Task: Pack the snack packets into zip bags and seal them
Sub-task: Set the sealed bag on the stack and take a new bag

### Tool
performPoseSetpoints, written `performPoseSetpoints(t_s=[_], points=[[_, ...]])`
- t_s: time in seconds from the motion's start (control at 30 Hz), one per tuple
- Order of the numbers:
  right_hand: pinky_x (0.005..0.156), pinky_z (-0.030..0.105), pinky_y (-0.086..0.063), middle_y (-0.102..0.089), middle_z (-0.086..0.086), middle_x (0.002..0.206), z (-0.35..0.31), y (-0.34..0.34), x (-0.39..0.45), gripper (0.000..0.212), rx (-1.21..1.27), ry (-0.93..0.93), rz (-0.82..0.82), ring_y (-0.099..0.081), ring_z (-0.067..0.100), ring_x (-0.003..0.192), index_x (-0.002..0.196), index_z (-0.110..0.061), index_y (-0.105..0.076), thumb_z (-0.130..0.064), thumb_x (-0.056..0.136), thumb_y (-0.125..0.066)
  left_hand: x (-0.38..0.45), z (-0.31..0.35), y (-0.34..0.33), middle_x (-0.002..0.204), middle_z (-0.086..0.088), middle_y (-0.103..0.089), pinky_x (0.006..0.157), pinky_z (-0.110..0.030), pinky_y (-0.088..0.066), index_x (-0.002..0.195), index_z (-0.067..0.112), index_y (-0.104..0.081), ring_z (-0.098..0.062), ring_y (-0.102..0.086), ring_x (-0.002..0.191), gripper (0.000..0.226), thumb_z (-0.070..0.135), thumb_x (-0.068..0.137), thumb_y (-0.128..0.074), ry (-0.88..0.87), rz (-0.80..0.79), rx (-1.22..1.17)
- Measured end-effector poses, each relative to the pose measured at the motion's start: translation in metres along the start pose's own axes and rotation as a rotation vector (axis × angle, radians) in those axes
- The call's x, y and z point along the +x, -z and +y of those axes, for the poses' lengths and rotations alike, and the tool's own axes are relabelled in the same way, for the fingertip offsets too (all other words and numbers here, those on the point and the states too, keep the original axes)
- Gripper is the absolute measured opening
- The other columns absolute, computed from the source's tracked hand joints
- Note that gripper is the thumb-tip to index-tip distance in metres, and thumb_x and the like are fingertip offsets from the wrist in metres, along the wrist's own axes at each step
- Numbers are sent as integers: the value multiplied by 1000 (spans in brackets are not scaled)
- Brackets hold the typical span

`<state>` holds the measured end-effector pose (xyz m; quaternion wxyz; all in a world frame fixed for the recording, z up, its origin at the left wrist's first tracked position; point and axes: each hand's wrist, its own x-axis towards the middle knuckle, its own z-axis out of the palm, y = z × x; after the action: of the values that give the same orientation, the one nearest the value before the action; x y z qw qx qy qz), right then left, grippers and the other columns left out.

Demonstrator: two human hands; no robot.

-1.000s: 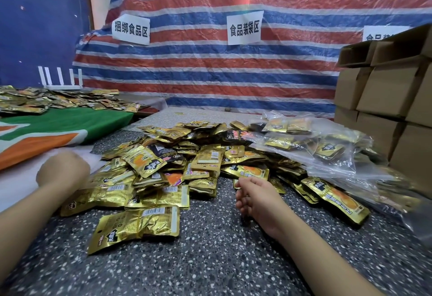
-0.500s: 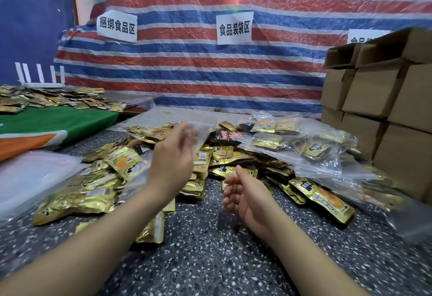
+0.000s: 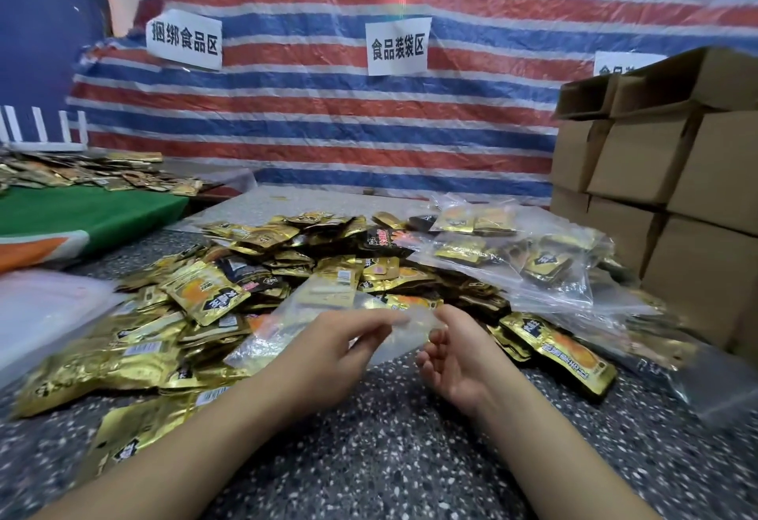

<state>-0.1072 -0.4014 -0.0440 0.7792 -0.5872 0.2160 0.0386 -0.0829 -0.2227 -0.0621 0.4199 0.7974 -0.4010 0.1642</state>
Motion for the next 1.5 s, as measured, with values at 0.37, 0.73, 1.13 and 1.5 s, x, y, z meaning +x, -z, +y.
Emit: performPoseSetpoints(t_s=[0.37, 0.73, 1.13, 1.5], points=[[34, 20, -40, -52, 5, 53, -2, 6, 4, 26, -96, 17, 12, -49, 15, 40, 80, -6, -53, -23, 97, -44, -2, 2, 4, 121, 38, -55, 101, -10, -40, 123, 31, -67, 15, -51, 119, 30, 20, 97, -58, -76, -116, 101], [46, 29, -40, -56, -2, 64, -7, 5, -11, 27, -407, 1296, 442, -50, 15, 51, 83, -18, -62, -21, 104, -45, 0, 12, 10, 115, 15, -62, 92, -4, -33, 111, 21, -71, 6, -50, 108, 43, 47, 96, -41, 15, 103, 173], [62, 21, -49, -66, -9, 81, 14, -11, -11, 18, -685, 1034, -16, -61, 8, 73, 83, -25, -61, -14, 97, -61, 1, 12, 3, 81, 12, -63, 69, -26, -48, 89, 23, -65, -4, -58, 77, 12, 32, 95, -61, 94, 77, 85], [67, 21, -53, -73, 0, 78, 7, -13, -18, 21, -544, 827, -185, -66, 8, 74, 82, -20, -73, -11, 97, -61, -1, 12, 6, 70, 13, -52, 60, -29, -41, 78, 20, -61, -6, -49, 67, 17, 28, 91, -68, 22, 155, 209]])
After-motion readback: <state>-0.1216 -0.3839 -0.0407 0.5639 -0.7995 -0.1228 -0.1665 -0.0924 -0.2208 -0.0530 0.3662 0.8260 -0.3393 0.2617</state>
